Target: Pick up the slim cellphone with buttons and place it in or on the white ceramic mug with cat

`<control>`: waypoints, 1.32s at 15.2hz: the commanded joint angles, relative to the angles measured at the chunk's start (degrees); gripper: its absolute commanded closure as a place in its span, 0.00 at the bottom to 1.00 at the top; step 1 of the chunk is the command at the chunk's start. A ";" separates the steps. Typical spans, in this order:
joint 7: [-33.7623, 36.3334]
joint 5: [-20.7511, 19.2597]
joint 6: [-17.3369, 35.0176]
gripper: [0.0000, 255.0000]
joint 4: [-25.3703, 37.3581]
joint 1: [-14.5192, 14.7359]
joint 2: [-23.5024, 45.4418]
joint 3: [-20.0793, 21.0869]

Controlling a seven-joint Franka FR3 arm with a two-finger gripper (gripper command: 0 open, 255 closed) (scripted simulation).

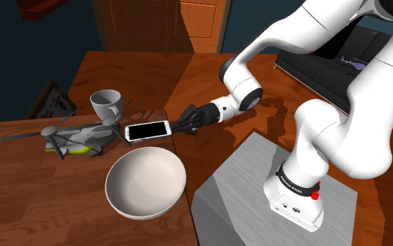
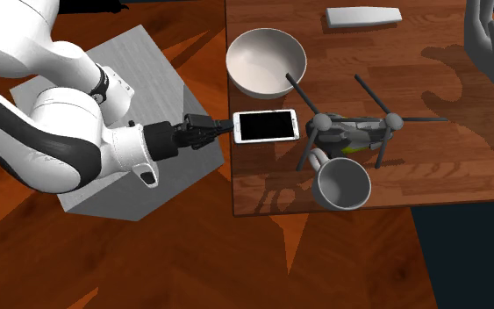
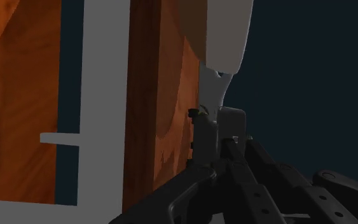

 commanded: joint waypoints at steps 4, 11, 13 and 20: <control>3.93 -2.72 6.66 1.00 -0.87 -1.80 -8.91 2.66; 10.35 -5.99 13.70 1.00 -1.42 -4.88 -18.03 7.34; 12.32 -6.86 15.28 1.00 -1.47 -5.67 -20.23 8.69; 19.49 -9.79 19.64 1.00 -1.24 -8.09 -26.80 13.28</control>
